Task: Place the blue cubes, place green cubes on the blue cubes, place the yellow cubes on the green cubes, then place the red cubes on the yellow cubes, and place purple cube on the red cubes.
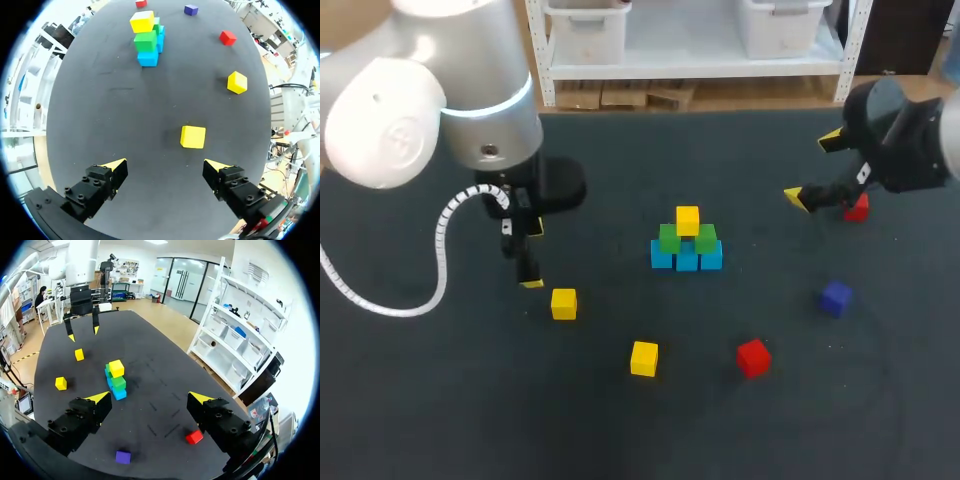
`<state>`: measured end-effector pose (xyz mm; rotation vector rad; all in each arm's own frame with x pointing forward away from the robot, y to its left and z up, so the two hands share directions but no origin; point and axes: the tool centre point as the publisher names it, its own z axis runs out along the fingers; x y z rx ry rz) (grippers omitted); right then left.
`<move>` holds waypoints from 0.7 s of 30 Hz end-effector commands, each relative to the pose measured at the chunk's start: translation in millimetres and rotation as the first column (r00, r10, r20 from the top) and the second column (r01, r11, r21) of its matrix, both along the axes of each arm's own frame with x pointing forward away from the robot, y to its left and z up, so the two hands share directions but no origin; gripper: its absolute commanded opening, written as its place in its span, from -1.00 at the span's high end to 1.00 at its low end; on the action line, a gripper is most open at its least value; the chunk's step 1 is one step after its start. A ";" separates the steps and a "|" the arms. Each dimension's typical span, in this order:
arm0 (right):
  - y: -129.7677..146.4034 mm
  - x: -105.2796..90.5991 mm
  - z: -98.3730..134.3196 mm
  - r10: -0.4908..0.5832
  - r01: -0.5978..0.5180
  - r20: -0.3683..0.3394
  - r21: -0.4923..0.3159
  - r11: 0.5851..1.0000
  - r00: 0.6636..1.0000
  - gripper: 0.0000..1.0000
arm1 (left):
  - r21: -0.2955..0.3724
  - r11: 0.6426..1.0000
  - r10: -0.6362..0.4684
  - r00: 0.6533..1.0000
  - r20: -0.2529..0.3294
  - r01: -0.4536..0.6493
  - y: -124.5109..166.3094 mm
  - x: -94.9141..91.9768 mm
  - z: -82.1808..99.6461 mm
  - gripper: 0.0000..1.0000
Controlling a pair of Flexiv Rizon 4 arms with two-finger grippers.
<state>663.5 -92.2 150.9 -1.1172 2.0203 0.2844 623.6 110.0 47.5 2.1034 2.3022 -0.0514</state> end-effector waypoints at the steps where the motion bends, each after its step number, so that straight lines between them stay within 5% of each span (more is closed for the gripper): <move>1: 1.5 -2.6 -1.3 -0.060 0.061 0.052 -0.025 0.998 0.997 -1.00 | 0.003 1.000 0.019 0.999 0.029 -0.019 -2.3 -0.4 1.6 -1.00; 19: 1.5 -2.6 -1.3 -0.060 0.061 0.052 -0.025 0.998 0.997 -1.00 | 0.003 1.000 0.019 0.999 0.029 -0.019 -2.3 -0.4 1.6 -1.00; 21: 1.5 -2.6 -1.3 -0.060 0.061 0.052 -0.025 0.998 0.997 -1.00 | 0.004 1.000 -0.008 1.000 -0.009 0.008 -5.6 1.6 -7.0 -1.00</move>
